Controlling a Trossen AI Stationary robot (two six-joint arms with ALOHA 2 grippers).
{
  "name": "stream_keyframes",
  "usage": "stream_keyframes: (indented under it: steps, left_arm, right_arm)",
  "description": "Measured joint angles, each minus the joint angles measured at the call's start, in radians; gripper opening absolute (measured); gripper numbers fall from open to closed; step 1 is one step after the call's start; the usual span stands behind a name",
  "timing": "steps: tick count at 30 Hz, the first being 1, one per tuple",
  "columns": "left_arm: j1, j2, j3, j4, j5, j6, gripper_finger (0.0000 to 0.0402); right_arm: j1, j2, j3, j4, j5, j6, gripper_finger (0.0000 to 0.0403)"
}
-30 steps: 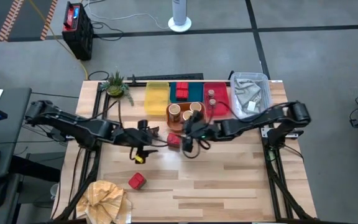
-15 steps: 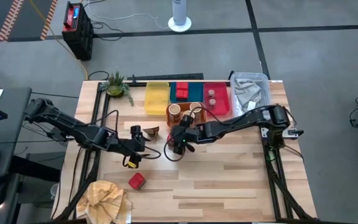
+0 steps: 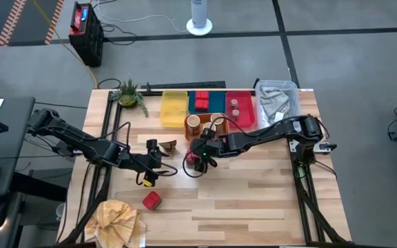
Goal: Sort spices by type
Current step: Put the red seasoning can into the blue bin
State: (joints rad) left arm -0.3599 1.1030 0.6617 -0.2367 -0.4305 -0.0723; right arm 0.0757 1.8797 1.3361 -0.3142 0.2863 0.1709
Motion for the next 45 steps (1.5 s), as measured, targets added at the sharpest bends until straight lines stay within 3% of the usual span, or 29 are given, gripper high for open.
stream_keyframes:
  steps: [11, 28, 33, 39, 45]
  left_arm:
    - [0.000, 0.000, 0.000, -0.003, 0.000, -0.001, 0.0281]
    - [0.000, 0.000, 0.001, -0.015, 0.005, -0.030, 0.0281]
    - [0.000, 0.000, 0.001, -0.006, 0.005, -0.021, 0.0281]
    - [0.000, 0.000, 0.001, -0.004, 0.005, -0.028, 0.0281]
    - [0.000, 0.007, 0.001, 0.026, 0.002, -0.045, 0.0281]
  right_arm:
    - [0.026, -0.009, 0.066, -0.033, -0.007, -0.002, 0.0324]
    - [0.017, 0.117, 0.065, -0.034, -0.024, -0.021, 0.0322]
    - [0.022, 0.121, 0.065, -0.028, -0.025, -0.021, 0.0300]
    - [0.019, 0.121, 0.065, -0.026, -0.025, -0.014, 0.0238]
    - [0.019, 0.069, 0.064, -0.072, -0.027, 0.008, 0.0236]
